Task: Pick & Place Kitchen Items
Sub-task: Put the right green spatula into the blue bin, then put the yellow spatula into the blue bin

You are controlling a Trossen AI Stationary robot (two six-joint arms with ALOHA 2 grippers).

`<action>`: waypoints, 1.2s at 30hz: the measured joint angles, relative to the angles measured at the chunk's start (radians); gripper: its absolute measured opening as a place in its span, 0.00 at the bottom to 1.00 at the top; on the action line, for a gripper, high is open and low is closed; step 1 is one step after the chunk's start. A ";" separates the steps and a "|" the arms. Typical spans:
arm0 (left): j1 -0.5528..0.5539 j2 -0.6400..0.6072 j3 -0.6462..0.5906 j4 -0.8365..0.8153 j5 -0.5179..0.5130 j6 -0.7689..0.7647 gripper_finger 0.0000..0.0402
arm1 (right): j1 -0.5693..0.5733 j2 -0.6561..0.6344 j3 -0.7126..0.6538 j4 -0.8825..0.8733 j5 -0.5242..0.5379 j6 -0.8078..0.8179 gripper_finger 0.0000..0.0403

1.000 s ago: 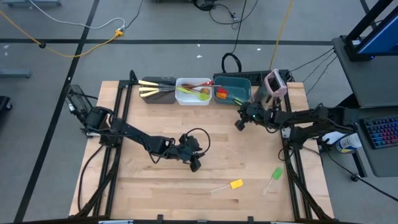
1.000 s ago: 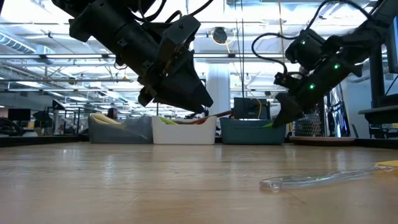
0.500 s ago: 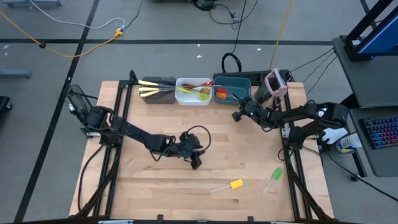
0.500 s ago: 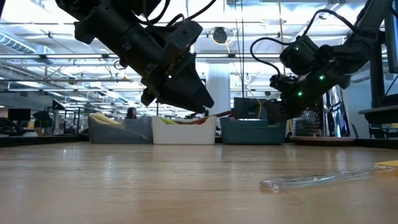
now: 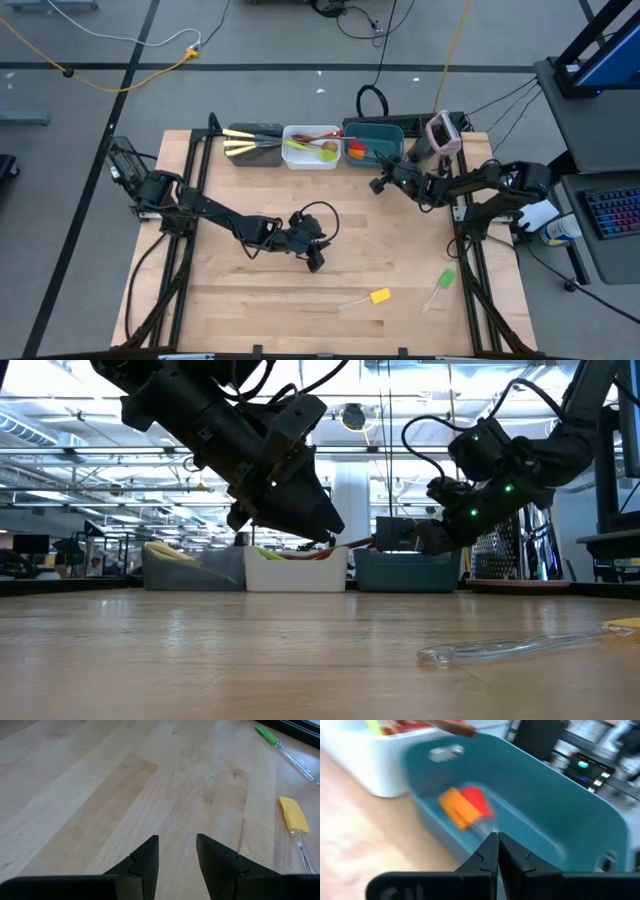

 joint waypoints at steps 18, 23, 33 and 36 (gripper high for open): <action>0.000 0.000 0.000 0.002 0.000 -0.004 0.34 | 0.197 -0.062 0.000 0.080 -0.479 -0.184 0.15; 0.000 0.000 0.000 0.003 0.000 0.000 0.34 | 0.265 -0.062 0.000 0.056 -0.484 -0.166 0.28; 0.000 0.000 0.000 0.003 0.000 0.021 0.34 | 0.499 -0.062 0.000 -0.014 -0.487 -0.125 0.42; 0.000 0.000 0.000 0.003 0.000 0.038 0.34 | 0.583 -0.062 0.000 -0.014 -0.487 -0.087 0.42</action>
